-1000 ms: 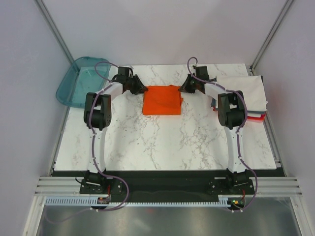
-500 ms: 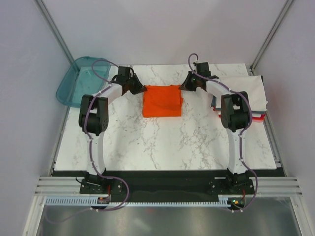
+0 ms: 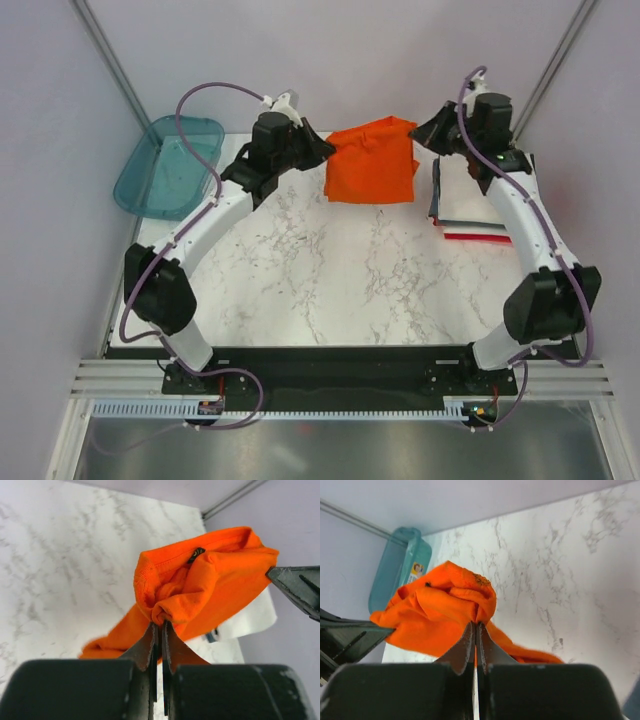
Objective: Fold and stack the t-shirts
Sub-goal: Neatly place the folded tshirt to the corner
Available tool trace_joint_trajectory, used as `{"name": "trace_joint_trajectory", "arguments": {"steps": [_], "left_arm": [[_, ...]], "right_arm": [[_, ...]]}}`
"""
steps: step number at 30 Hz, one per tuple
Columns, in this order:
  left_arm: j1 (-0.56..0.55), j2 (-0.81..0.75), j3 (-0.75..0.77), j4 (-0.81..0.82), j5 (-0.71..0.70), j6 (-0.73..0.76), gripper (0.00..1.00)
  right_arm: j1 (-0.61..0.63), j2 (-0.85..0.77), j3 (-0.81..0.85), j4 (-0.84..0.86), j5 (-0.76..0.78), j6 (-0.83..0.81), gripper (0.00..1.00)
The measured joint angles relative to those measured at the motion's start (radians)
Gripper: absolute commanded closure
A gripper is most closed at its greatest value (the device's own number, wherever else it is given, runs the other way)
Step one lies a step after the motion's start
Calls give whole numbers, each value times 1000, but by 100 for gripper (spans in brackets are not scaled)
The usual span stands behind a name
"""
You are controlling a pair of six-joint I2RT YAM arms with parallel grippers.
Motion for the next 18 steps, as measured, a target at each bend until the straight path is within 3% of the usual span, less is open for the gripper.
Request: {"name": "trace_joint_trajectory", "arguments": {"steps": [9,18], "left_arm": [[-229,21,242,19,-51,-24,98],[-403,304,587,53,-49,-75,98]], "right_arm": [[-253,-294,41,-153,84,-11,100],[-489,-356,72,-301,222,-71,100]]}}
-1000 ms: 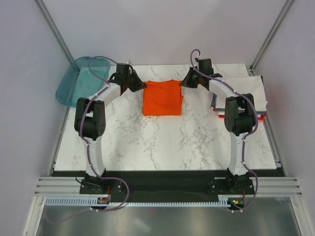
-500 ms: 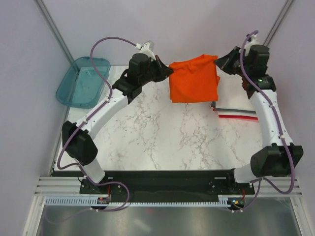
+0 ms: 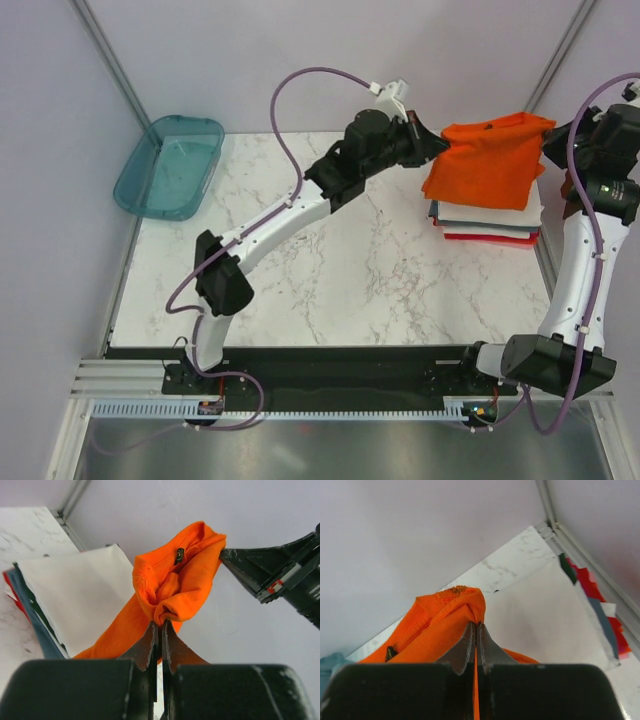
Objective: Fold and stack the t-shirts
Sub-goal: Neatly place the folded tshirt to the corner
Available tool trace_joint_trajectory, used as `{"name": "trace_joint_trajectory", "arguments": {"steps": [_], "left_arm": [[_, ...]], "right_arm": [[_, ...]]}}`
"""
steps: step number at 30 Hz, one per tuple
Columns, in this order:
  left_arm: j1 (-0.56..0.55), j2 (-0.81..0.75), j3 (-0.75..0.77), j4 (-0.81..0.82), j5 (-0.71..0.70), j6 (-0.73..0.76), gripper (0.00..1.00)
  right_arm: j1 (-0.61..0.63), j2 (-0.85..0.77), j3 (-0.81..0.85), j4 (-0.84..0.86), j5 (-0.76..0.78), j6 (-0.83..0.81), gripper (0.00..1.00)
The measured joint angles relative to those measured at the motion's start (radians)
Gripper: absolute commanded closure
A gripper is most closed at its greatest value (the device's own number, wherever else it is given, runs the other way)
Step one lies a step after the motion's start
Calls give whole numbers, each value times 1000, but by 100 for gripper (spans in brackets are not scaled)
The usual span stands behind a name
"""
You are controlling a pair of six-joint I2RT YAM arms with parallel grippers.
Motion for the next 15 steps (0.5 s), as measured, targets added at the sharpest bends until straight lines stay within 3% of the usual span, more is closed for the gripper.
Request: {"name": "trace_joint_trajectory", "arguments": {"steps": [6,15], "left_arm": [[-58,127,20,21,-1,-61,98],[-64,253,90,93,-19,-142,98]], "right_arm": [[-70,26,0,-54,61,-15,100],[-78,75,0,-74,164,-41,100]]}}
